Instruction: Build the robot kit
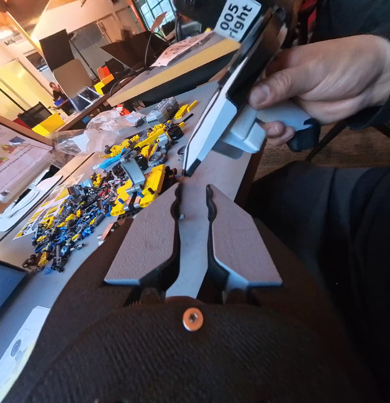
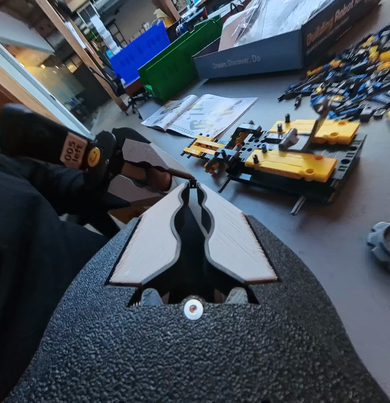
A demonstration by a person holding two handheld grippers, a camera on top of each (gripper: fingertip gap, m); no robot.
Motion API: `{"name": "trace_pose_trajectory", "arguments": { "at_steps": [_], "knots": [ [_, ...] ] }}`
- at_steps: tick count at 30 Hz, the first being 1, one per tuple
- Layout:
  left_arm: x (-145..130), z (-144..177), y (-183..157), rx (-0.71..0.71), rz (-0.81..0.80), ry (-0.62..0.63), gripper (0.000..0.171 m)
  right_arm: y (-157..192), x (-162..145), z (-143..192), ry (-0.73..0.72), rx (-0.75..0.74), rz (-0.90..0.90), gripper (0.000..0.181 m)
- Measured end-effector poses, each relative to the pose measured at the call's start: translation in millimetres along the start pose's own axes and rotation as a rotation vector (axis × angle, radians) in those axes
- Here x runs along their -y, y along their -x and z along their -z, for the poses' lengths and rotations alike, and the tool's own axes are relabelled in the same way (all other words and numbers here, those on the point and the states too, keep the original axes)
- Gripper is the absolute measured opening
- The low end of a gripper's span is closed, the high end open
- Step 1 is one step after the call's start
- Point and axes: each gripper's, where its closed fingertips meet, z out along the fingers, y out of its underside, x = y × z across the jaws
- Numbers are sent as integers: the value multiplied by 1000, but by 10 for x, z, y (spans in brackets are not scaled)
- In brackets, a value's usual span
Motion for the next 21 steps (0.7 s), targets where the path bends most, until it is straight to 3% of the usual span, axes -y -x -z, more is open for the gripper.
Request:
{"name": "trace_pose_trajectory", "arguments": {
  "at_steps": [4, 9, 12, 17, 21],
  "knots": [
    [-47, 27, 37, -63, 131, 27, 19, -94, -2, 50, 19, -123, 212, 6],
    [-16, 56, 47, -221, 428, 54, 22, -58, 8, 55, 35, -206, 470, 6],
    [34, 60, 36, -325, 633, 74, 15, 8, 43, 54, 20, -235, 601, 6],
    [93, 69, 31, -471, 901, 57, 21, 50, 27, 11, 32, -260, 703, 6],
    [204, 78, 33, -562, 1022, 6, 21, 35, -17, -21, 53, -264, 695, 6]
  ]
}}
